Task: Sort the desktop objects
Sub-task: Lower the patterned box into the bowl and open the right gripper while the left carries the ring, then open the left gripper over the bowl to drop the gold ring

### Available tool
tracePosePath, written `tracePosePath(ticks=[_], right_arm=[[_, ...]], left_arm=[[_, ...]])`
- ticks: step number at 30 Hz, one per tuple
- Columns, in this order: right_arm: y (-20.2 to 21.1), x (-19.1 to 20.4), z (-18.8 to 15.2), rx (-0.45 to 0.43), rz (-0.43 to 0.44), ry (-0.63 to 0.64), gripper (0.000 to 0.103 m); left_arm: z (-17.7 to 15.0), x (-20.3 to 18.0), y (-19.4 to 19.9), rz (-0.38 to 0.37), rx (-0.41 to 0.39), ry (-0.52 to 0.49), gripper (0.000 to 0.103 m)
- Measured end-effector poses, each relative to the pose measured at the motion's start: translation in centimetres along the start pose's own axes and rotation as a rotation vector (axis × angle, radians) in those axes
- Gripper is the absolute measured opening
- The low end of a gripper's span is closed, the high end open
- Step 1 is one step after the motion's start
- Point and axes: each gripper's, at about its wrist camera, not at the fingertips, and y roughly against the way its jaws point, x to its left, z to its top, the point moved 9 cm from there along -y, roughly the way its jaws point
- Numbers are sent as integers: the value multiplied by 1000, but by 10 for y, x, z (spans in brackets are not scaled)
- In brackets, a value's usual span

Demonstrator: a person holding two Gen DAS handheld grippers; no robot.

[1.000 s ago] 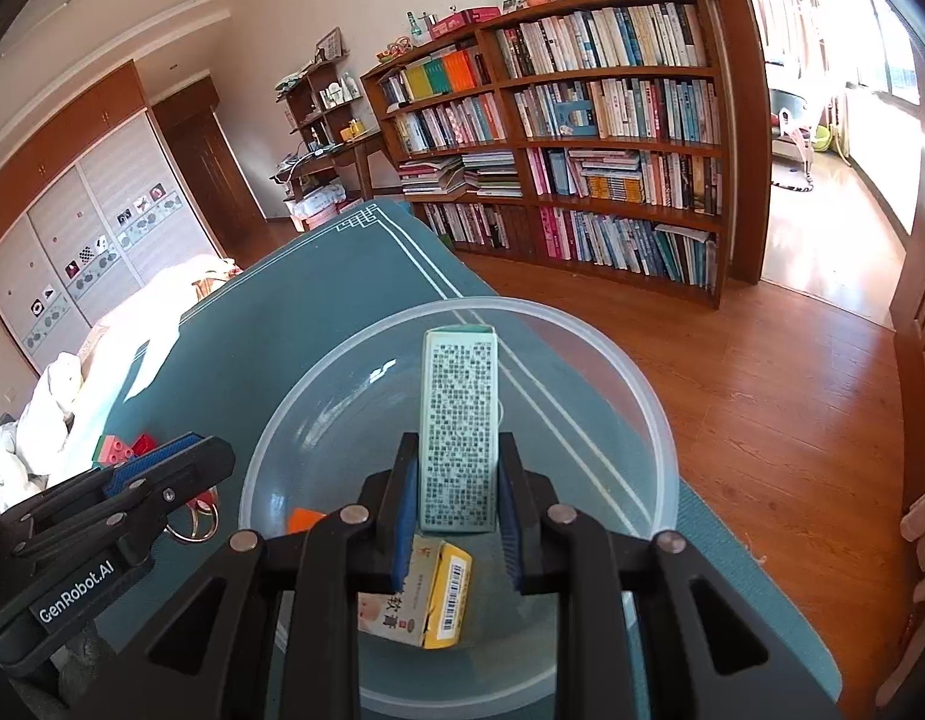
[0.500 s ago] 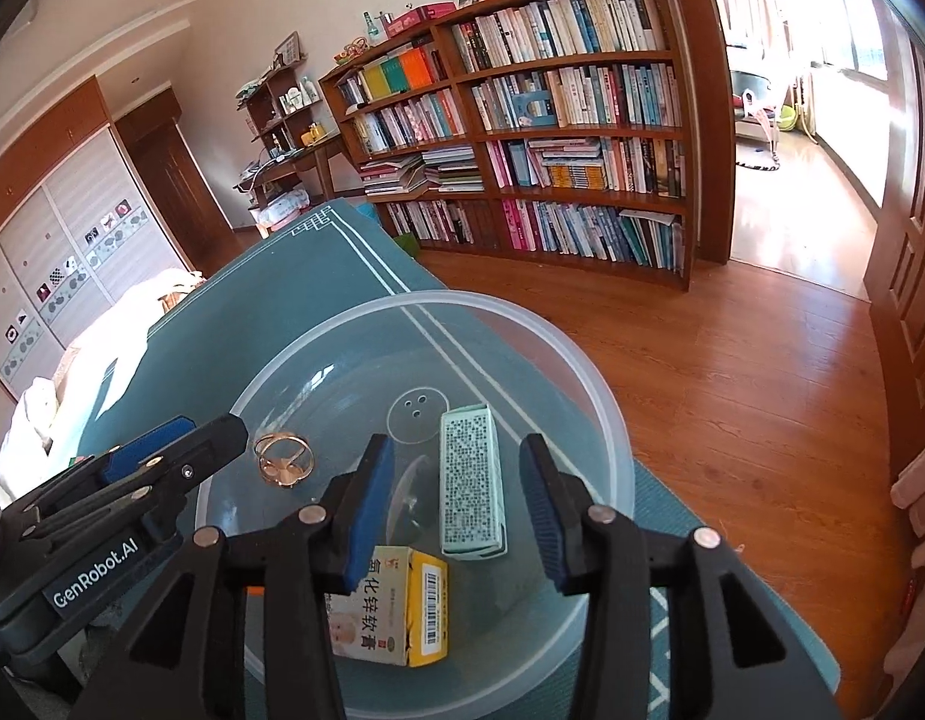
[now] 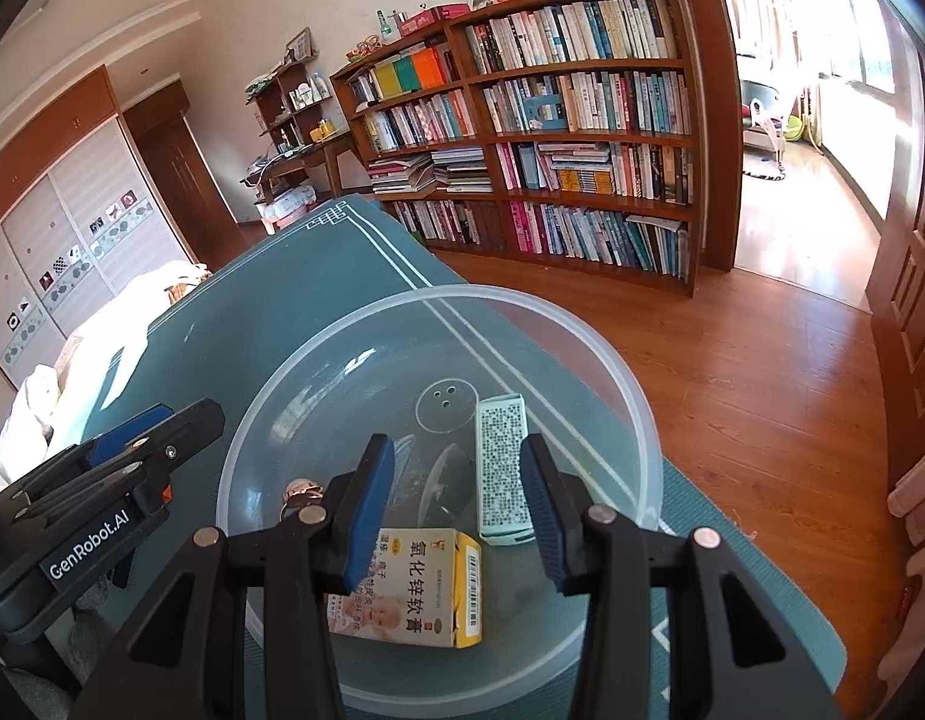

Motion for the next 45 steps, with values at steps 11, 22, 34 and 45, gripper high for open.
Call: tracePosePath(ticks=[11, 22, 34, 45], right_arm=[[7, 23, -3, -5, 18, 42, 48], [5, 69, -16, 19, 68, 124, 48], [-10, 146, -50, 91, 179, 242, 48], [-25, 205, -83, 187, 275, 311, 48]], left_arm=[[-6, 25, 11, 51, -5, 24, 47], [-21, 69, 24, 115, 5, 91, 47], [-60, 150, 42, 234, 45, 211, 47], [-90, 202, 60, 322, 69, 297, 47]])
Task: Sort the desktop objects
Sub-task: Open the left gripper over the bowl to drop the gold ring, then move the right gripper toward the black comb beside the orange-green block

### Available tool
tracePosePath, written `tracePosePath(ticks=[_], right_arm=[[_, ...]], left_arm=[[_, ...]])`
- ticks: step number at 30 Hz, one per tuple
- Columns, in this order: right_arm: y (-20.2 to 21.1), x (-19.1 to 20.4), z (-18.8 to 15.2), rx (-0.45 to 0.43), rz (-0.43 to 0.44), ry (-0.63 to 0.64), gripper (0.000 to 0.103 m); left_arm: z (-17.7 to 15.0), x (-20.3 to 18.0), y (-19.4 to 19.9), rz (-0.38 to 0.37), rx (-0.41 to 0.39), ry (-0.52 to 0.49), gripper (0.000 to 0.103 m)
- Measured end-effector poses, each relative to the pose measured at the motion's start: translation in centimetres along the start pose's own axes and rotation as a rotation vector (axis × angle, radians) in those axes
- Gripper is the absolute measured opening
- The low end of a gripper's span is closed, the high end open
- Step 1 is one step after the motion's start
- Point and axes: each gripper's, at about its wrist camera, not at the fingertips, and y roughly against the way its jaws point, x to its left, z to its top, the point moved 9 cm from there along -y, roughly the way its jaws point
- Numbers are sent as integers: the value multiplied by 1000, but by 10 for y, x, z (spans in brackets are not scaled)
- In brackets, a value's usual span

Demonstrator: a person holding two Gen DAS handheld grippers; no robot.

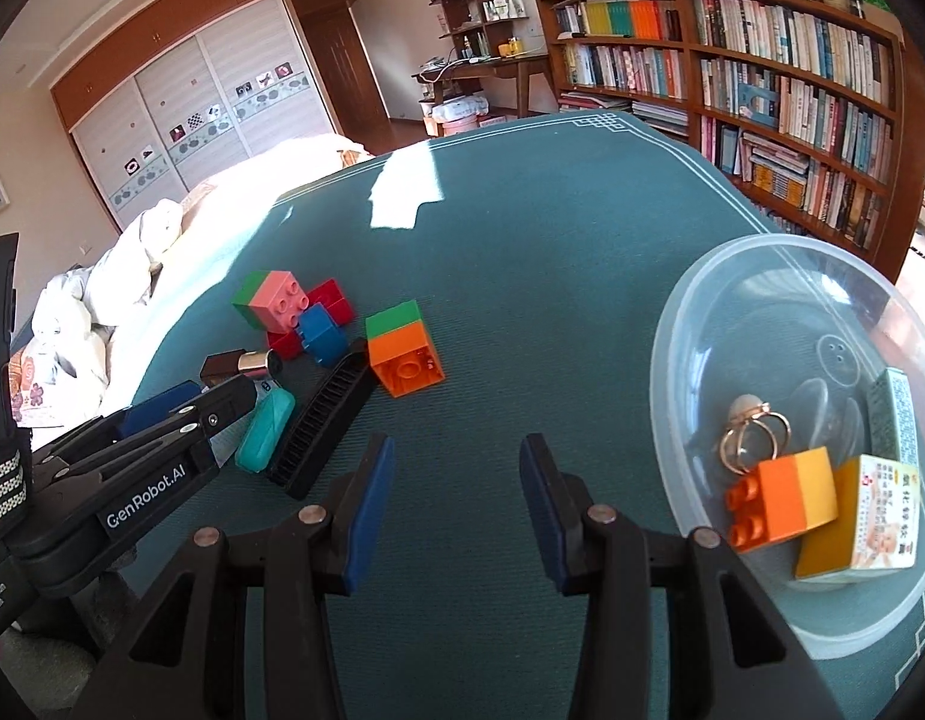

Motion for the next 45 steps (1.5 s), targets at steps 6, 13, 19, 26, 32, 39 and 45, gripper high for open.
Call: tracePosePath(ticks=[6, 13, 19, 26, 32, 39, 45], right_arm=[[-15, 22, -6, 53, 46, 17, 48], [-32, 43, -11, 107, 87, 30, 48], [-42, 54, -14, 136, 110, 38, 48], [-50, 58, -16, 158, 115, 48, 48], [-52, 57, -21, 164, 111, 55, 49], [-57, 64, -20, 158, 103, 73, 58], [-60, 70, -20, 151, 93, 92, 63]], left_arm=[[-6, 21, -7, 29, 23, 39, 47], [-14, 51, -12, 40, 35, 91, 50], [-14, 62, -13, 16, 30, 109, 50], [-19, 61, -9, -42, 30, 71, 50], [-28, 64, -3, -89, 47, 47, 51], [-45, 69, -4, -97, 99, 47, 51], [-40, 67, -5, -100, 88, 57, 51]])
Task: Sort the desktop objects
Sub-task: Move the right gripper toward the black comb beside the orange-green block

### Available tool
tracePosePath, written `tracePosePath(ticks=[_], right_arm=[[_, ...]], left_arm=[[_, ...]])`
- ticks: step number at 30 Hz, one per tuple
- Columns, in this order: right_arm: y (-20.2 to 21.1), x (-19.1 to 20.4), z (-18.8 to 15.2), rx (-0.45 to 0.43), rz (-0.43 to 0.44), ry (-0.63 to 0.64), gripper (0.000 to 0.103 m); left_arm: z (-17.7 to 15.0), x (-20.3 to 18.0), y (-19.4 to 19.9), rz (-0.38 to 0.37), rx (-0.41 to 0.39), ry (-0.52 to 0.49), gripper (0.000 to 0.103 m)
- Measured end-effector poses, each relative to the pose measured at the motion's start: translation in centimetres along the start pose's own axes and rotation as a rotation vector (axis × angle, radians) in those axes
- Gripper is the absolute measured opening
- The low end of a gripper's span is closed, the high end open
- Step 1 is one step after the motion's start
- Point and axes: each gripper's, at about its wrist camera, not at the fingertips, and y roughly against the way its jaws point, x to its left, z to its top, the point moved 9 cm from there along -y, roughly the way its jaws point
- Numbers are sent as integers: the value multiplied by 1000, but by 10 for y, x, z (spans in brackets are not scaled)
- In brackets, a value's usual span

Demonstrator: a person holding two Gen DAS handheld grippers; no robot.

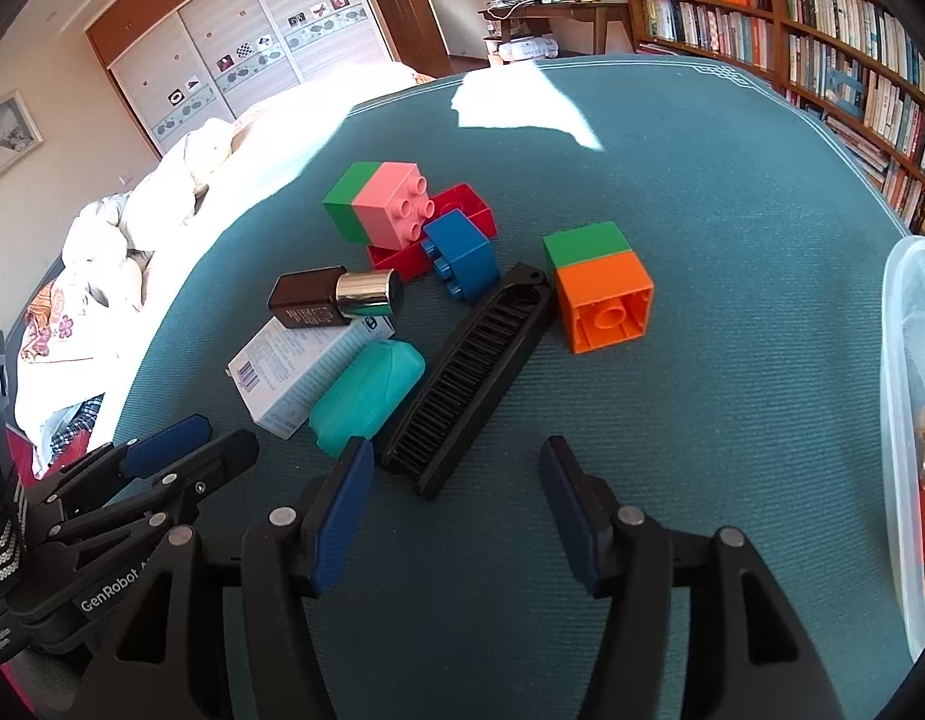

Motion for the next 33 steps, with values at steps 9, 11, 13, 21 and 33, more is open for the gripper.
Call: tracePosePath(ticks=[9, 11, 13, 21, 33], right_arm=[[-1, -2, 1, -7, -20, 14, 63], [-2, -1, 1, -8, -26, 24, 65], [-2, 1, 0, -11, -30, 34, 66], [-6, 9, -2, -30, -86, 108, 75], [-5, -21, 0, -40, -263, 149, 79]], left_arm=[[9, -17, -8, -19, 3, -41, 51], [10, -17, -8, -7, -1, -50, 51], [11, -16, -7, 6, -2, -49, 51], [9, -5, -2, 76, -5, -39, 51], [7, -6, 8, 148, -23, -74, 51]])
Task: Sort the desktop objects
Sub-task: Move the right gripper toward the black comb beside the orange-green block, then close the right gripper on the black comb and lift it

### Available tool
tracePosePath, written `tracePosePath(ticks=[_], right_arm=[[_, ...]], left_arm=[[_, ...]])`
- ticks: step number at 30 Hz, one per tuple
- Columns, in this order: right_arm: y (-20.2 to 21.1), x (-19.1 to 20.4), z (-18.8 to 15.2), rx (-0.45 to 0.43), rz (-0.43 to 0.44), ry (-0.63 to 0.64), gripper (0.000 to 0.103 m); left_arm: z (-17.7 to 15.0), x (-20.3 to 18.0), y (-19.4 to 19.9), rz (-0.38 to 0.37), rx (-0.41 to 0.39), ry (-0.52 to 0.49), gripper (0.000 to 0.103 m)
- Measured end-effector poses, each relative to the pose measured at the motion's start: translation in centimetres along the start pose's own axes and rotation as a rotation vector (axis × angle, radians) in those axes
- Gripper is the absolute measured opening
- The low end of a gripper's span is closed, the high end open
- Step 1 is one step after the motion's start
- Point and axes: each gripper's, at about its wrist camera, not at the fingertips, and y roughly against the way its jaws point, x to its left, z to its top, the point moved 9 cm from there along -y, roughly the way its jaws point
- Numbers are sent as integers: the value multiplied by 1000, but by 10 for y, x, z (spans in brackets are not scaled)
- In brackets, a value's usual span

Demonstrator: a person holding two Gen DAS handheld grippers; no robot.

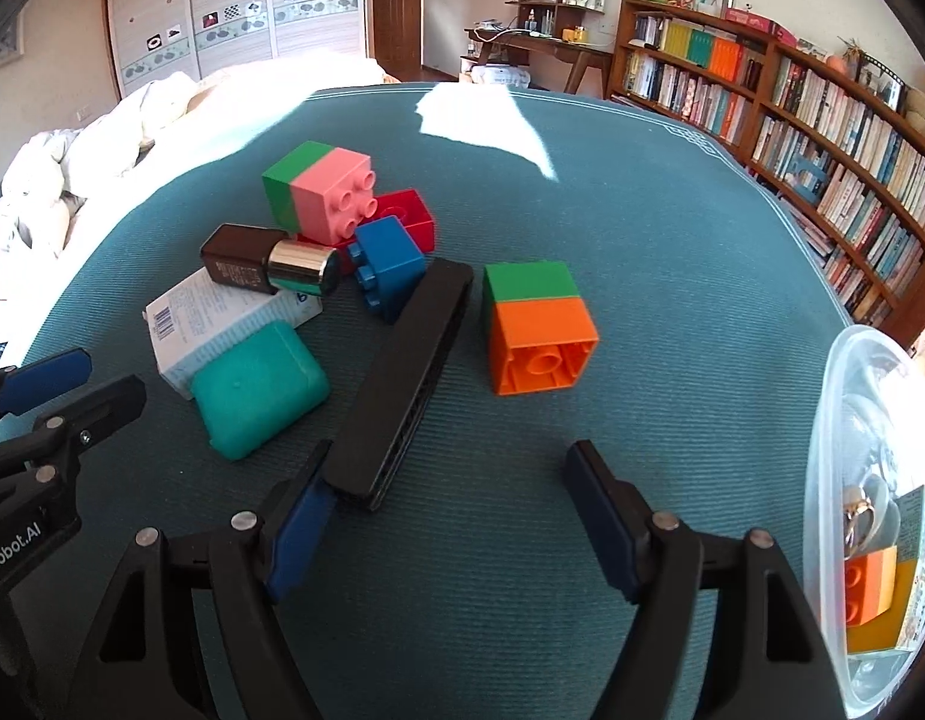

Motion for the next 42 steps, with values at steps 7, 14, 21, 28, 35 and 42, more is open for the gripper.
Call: tracePosePath(ticks=[7, 14, 21, 28, 35, 42], right_arm=[[3, -17, -1, 0, 9, -41, 79], [2, -13, 4, -5, 30, -39, 79], [0, -5, 10, -12, 46, -26, 66], [3, -11, 11, -21, 61, -56, 31], [8, -11, 6, -18, 85, -67, 26], [6, -5, 14, -12, 127, -91, 27]], left_arm=[[5, -10, 0, -5, -9, -26, 51], [15, -14, -8, -22, 0, -21, 51], [22, -20, -16, -33, 5, -17, 51], [22, -18, -20, -90, 20, 33, 51], [36, -25, -33, -88, 11, 22, 51], [47, -26, -51, -131, 47, 7, 56]])
